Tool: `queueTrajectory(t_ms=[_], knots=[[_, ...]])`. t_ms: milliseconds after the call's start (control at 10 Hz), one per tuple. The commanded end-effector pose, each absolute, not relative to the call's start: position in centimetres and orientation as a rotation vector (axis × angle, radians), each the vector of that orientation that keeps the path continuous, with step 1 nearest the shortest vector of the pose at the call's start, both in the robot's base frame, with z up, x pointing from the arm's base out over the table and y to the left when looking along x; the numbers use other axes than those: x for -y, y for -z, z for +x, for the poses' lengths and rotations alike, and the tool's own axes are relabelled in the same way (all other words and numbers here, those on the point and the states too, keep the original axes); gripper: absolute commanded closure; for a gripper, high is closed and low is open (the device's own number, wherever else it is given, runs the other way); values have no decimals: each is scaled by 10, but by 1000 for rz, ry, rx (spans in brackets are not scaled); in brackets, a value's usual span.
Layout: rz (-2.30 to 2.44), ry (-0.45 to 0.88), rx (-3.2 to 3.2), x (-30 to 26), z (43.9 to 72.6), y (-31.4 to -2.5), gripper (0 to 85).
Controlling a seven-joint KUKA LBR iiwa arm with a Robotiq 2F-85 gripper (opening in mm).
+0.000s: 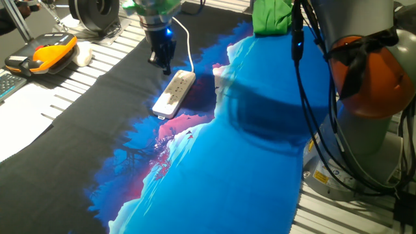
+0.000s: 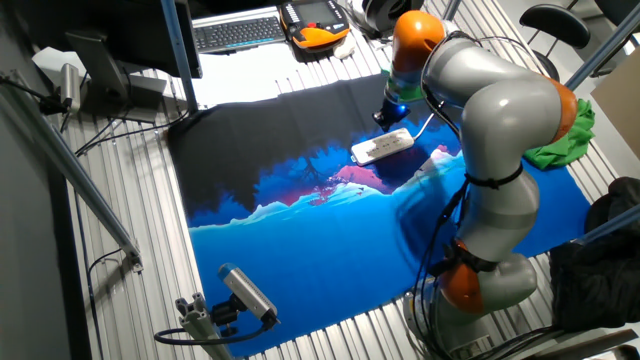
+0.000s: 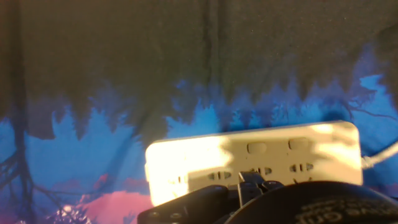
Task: Turn on the power strip by pressing the button
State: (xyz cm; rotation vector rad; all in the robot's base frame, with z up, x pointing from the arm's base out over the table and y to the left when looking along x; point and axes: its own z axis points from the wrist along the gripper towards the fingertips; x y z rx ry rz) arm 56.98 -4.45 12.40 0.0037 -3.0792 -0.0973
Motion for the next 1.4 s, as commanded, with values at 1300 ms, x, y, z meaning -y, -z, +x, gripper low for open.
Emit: queueTrajectory(t_ms=[1300], knots=[[1,69,3084,43,565,-103,850]])
